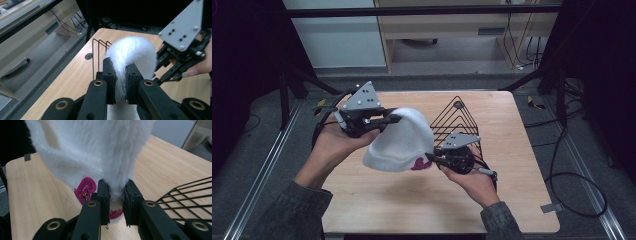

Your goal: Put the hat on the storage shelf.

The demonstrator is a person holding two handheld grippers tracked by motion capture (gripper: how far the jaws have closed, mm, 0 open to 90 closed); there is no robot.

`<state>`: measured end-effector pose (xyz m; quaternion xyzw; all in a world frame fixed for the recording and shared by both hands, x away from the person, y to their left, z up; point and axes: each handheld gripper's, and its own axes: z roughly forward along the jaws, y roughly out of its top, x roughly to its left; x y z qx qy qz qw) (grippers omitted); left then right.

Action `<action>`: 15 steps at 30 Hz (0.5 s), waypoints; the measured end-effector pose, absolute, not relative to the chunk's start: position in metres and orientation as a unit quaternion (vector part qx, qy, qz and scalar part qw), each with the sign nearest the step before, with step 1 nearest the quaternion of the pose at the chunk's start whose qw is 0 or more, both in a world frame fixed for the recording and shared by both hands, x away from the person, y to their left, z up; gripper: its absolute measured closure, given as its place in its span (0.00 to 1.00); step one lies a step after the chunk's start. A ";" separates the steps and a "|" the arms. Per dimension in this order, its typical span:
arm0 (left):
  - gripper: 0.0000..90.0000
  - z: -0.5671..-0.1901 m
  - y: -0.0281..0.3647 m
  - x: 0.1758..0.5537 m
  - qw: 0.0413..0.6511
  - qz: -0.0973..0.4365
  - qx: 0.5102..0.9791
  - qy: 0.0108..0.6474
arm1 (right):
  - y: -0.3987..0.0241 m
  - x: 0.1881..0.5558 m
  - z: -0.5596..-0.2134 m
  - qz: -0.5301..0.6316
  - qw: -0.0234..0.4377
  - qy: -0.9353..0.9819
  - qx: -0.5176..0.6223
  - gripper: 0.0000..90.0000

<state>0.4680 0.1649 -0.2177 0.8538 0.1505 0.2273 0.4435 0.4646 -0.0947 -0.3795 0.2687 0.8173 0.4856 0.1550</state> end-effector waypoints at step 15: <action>0.90 -0.200 0.146 0.480 0.463 0.262 0.825 0.190 | -0.141 0.451 -0.324 0.472 0.202 0.812 0.278 0.89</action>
